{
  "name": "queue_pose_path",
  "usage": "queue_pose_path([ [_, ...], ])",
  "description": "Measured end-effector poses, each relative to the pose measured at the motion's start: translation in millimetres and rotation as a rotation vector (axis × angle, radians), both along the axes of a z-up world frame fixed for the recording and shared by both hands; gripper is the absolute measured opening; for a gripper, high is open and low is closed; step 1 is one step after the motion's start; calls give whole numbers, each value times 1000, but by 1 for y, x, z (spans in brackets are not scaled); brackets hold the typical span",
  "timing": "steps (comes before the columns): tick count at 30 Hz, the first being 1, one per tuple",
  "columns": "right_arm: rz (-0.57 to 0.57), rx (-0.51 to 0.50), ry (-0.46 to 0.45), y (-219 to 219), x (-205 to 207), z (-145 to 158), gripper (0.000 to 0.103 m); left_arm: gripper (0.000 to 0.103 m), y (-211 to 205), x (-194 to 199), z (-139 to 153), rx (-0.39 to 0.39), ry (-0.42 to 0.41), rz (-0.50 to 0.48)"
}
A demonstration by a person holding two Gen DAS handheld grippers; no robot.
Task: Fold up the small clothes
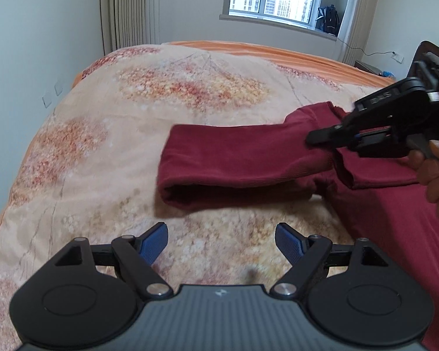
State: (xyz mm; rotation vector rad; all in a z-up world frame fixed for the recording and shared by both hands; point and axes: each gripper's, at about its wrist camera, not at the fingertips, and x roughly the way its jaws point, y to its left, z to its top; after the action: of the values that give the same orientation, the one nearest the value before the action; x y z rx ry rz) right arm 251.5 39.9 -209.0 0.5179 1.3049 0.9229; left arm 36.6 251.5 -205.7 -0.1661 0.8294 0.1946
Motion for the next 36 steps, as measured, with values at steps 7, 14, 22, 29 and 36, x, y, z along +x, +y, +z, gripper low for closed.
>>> queue_pose_path([
  [7, -48, 86, -116, -99, 34, 74, 3, 85, -27, 24, 12, -10, -23, -30],
  [14, -161, -18, -175, -242, 87, 117, 3, 86, -79, 53, 17, -17, -26, -114],
  [22, -306, -210, -98, -354, 132, 61, 3, 86, -131, 84, 11, -17, 22, -183],
  [29, -356, -429, -45, -372, 131, 5, 13, 86, -137, 122, -6, -44, 79, -167],
  [36, -218, -251, -198, -316, 111, 57, 45, 87, -123, 152, -27, -92, 83, -163],
])
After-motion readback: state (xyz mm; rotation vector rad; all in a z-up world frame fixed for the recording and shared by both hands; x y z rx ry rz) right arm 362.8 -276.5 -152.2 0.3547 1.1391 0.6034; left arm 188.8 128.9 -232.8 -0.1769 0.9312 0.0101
